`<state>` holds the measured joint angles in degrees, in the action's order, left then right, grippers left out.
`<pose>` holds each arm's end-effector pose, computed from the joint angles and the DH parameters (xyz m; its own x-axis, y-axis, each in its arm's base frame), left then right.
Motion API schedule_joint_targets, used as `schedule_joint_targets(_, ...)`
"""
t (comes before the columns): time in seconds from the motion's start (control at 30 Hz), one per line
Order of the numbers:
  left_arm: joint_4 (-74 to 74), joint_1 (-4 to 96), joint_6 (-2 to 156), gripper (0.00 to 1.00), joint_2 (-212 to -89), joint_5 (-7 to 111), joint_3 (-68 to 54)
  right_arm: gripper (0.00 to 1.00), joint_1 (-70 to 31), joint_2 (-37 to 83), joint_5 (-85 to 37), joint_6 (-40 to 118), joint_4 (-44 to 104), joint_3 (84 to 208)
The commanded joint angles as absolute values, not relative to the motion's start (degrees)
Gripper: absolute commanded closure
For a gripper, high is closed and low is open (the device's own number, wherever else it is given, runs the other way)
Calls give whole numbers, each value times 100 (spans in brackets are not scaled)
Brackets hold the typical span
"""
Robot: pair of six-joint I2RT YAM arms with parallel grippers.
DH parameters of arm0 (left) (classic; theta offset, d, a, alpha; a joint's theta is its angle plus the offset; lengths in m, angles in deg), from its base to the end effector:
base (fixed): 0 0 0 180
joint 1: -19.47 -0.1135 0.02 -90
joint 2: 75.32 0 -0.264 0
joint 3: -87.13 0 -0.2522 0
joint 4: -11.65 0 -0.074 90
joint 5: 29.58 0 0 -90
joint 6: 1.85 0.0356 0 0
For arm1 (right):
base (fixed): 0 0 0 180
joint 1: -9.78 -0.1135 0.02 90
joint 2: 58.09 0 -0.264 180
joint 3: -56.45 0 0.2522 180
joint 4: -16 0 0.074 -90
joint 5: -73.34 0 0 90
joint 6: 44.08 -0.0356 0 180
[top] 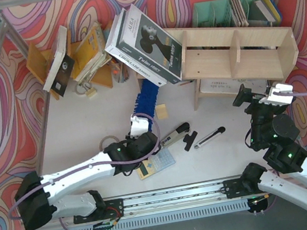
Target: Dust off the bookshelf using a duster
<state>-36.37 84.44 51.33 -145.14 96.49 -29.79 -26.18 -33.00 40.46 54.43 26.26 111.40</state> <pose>0.1200 -0.2074 0.2478 -0.6294 0.2030 -0.7501 0.2641 0.9637 0.0392 0.0884 0.0272 0.3823 0.2209 0.0610 -0.9734 0.3582 0.9232 0.1392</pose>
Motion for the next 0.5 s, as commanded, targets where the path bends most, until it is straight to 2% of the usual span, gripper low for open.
schedule_joint_targets(0.0,-3356,8252,4316,100,-14828,9590,-3354,11,-2581,-3407,4064,5397,2645,11196)
schedule_joint_targets(0.2,-3055,8192,4482,100,-15014,9591,-3433,11,-2581,-3478,4073,5405,2636,11174)
schedule_joint_targets(0.47,-3048,8143,5808,100,-14088,10087,-2985,11,-2581,-3483,4073,5413,2634,11178)
